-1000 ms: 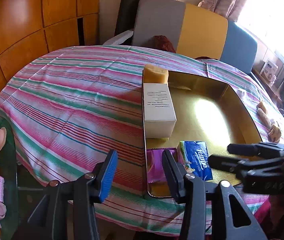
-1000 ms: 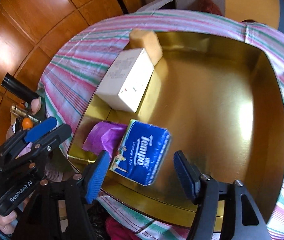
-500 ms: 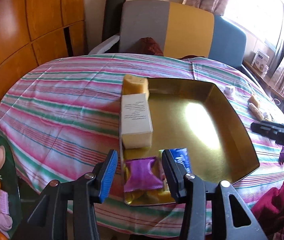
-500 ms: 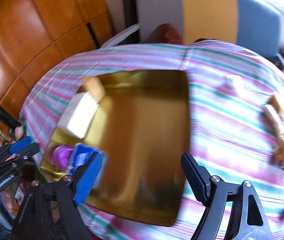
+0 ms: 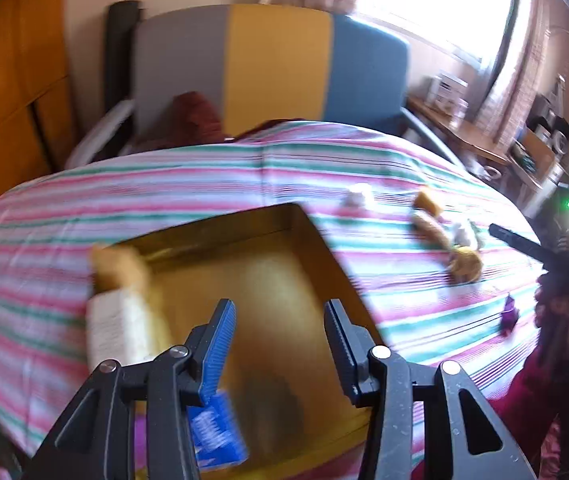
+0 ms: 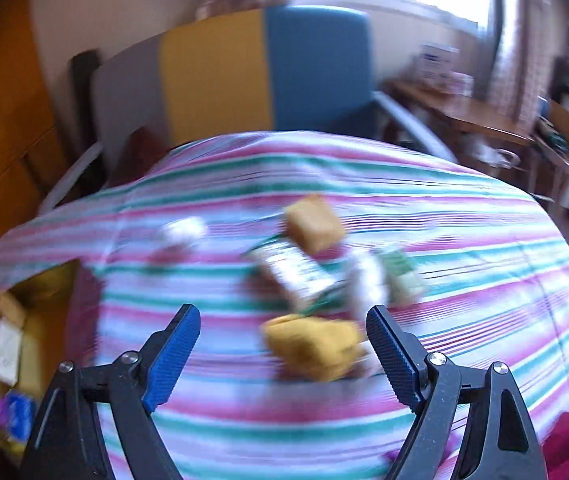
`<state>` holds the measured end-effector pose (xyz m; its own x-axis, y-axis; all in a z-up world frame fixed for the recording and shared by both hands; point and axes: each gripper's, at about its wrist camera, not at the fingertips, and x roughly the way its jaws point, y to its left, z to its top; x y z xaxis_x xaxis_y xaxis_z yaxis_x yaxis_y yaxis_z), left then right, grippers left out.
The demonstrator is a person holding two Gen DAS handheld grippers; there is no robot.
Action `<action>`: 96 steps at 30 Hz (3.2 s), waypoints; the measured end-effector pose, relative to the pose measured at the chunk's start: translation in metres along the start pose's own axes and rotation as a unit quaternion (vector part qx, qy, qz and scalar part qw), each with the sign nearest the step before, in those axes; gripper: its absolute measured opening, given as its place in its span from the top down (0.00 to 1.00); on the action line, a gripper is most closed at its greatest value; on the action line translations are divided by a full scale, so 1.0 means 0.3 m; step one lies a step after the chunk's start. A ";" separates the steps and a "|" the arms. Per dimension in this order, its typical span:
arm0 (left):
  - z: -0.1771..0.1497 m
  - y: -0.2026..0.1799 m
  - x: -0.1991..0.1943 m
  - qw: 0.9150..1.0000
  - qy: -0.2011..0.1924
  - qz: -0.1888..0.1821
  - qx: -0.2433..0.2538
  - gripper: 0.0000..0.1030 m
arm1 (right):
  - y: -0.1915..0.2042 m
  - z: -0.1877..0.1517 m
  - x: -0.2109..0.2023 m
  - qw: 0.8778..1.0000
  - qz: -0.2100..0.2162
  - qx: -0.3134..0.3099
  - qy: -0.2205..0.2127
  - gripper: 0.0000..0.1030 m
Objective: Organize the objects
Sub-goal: 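Move the left gripper to the plastic-wrapped white ball and grasp it, then carry the wrapped ball toward the gold tray with the left gripper while the right gripper grasps the yellow sock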
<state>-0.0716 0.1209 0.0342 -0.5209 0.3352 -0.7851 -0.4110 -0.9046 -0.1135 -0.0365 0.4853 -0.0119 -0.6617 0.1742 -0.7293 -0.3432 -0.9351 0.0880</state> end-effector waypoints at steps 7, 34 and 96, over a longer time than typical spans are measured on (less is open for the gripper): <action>0.185 -0.189 0.238 0.997 0.055 -0.053 0.020 0.55 | -0.211 0.000 -0.009 0.989 0.024 0.142 -0.015 0.14; 0.450 -0.408 0.960 0.987 0.155 0.002 0.052 0.69 | -0.343 -0.050 0.023 0.963 0.095 0.253 -0.001 0.10; 0.017 0.401 0.342 0.986 0.056 0.040 -0.152 0.68 | 0.122 -0.146 0.242 0.982 0.032 -0.137 0.125 0.68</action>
<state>-0.1784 0.0478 -0.0569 -0.4500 0.2448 -0.8588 -0.1203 -0.9695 -0.2134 -0.0679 0.4501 -0.0913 -0.4809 0.0632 -0.8745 -0.0921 -0.9955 -0.0213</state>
